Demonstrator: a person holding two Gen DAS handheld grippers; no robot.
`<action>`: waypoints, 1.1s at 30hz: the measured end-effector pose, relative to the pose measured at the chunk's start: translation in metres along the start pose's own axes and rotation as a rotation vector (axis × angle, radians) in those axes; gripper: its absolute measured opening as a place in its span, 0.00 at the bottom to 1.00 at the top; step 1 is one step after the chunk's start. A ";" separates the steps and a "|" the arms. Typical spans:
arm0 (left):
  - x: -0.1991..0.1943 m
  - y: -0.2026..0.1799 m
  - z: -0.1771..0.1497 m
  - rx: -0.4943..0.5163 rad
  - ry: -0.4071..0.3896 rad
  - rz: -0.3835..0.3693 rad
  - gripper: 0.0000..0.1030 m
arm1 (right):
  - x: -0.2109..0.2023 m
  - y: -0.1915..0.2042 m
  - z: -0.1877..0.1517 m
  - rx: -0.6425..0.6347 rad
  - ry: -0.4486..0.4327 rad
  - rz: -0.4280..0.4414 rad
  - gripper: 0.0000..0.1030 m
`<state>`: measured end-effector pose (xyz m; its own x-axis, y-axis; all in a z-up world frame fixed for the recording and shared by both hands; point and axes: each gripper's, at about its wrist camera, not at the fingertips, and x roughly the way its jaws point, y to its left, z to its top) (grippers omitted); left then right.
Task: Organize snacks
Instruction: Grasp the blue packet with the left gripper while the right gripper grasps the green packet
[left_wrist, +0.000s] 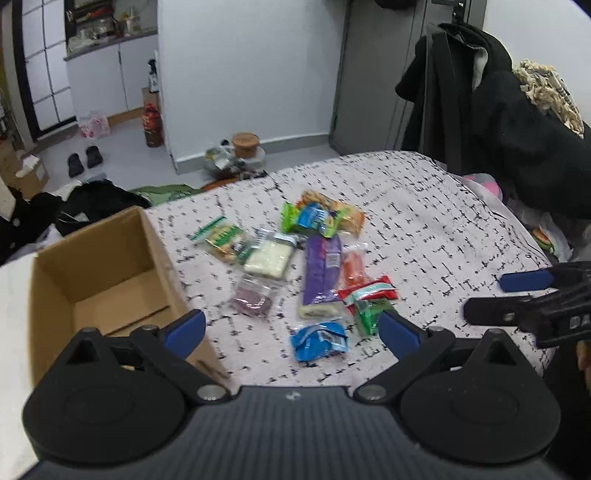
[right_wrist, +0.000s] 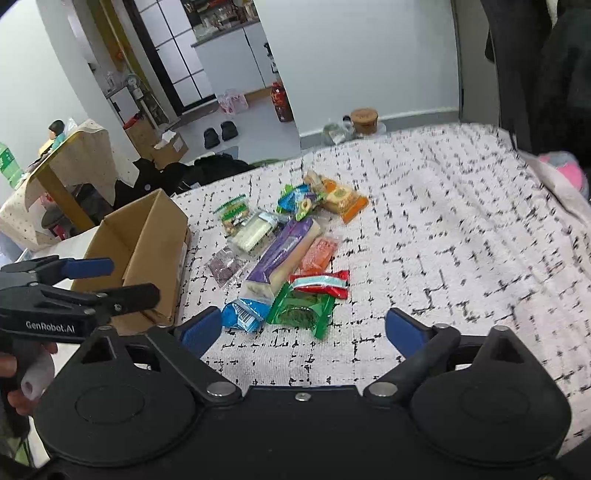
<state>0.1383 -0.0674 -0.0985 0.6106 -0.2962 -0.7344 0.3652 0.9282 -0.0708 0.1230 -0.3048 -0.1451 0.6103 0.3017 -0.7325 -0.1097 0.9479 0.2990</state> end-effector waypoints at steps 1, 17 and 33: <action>0.003 -0.001 0.000 0.001 0.004 -0.008 0.97 | 0.004 -0.001 0.000 0.011 0.007 0.001 0.88; 0.070 -0.010 -0.003 -0.037 0.123 -0.017 0.70 | 0.064 -0.002 0.000 0.063 0.065 -0.097 0.60; 0.121 -0.008 -0.017 -0.136 0.211 -0.009 0.51 | 0.099 -0.005 0.004 0.150 0.116 -0.100 0.59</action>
<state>0.1971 -0.1069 -0.1980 0.4424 -0.2644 -0.8569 0.2632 0.9518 -0.1577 0.1870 -0.2803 -0.2164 0.5171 0.2245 -0.8260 0.0706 0.9505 0.3025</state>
